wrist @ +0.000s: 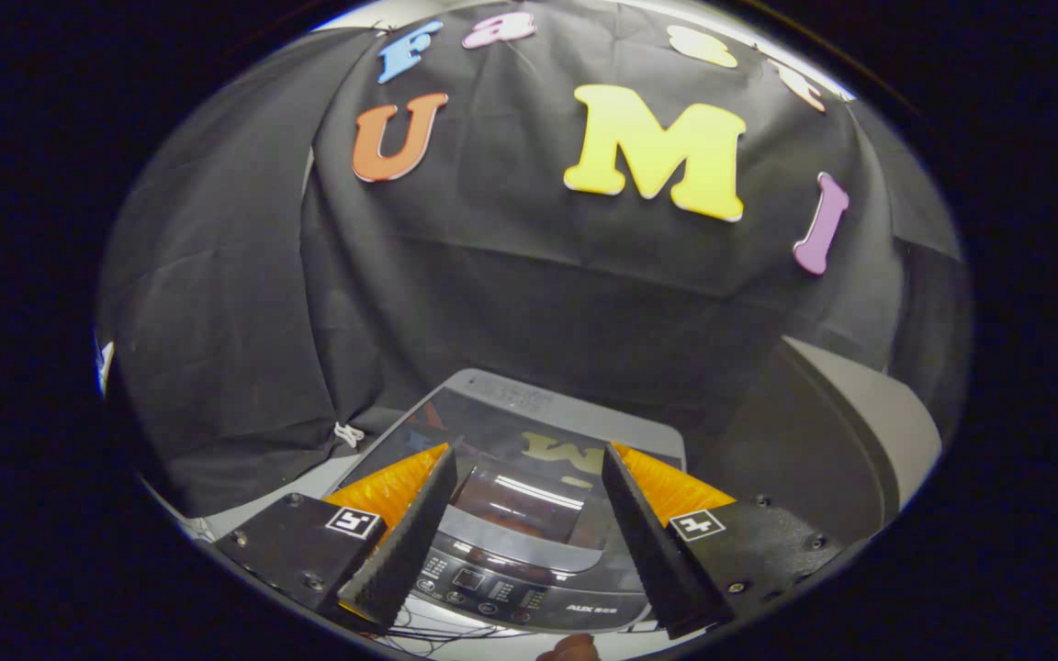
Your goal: Put the clothes into the washing machine and then close the washing machine lid.
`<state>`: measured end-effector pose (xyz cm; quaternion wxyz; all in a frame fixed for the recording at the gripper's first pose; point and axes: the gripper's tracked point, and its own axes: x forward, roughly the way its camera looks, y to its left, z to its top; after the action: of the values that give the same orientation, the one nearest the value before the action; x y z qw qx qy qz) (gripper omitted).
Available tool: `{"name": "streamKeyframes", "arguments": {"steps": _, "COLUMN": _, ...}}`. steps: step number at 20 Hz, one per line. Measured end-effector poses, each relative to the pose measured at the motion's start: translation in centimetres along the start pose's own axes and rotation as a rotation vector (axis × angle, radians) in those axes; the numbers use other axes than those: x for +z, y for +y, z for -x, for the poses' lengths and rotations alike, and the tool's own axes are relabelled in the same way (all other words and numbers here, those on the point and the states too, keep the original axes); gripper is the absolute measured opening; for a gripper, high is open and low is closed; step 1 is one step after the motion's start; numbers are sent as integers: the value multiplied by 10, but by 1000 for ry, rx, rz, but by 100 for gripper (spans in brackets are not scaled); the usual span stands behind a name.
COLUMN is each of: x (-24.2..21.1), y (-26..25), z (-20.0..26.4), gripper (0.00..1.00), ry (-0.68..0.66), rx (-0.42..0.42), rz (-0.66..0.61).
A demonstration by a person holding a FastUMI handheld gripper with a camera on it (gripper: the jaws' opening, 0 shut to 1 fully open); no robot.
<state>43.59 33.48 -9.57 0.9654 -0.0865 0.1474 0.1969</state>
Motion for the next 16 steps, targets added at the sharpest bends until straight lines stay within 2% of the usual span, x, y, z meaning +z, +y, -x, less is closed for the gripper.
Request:
{"name": "streamKeyframes", "arguments": {"steps": 3, "x": 4, "y": -4, "z": 17, "gripper": 100, "ry": -35, "rx": 6, "rz": 16}}
{"name": "streamKeyframes", "arguments": {"steps": 8, "x": 8, "y": -7, "z": 57, "gripper": 100, "ry": -74, "rx": 19, "rz": -33}}
{"name": "streamKeyframes", "arguments": {"steps": 11, "x": -4, "y": -17, "z": 111, "gripper": 100, "ry": -96, "rx": 8, "rz": -47}}
{"name": "streamKeyframes", "arguments": {"steps": 16, "x": -21, "y": -37, "z": 172, "gripper": 100, "ry": -108, "rx": 3, "rz": -116}}
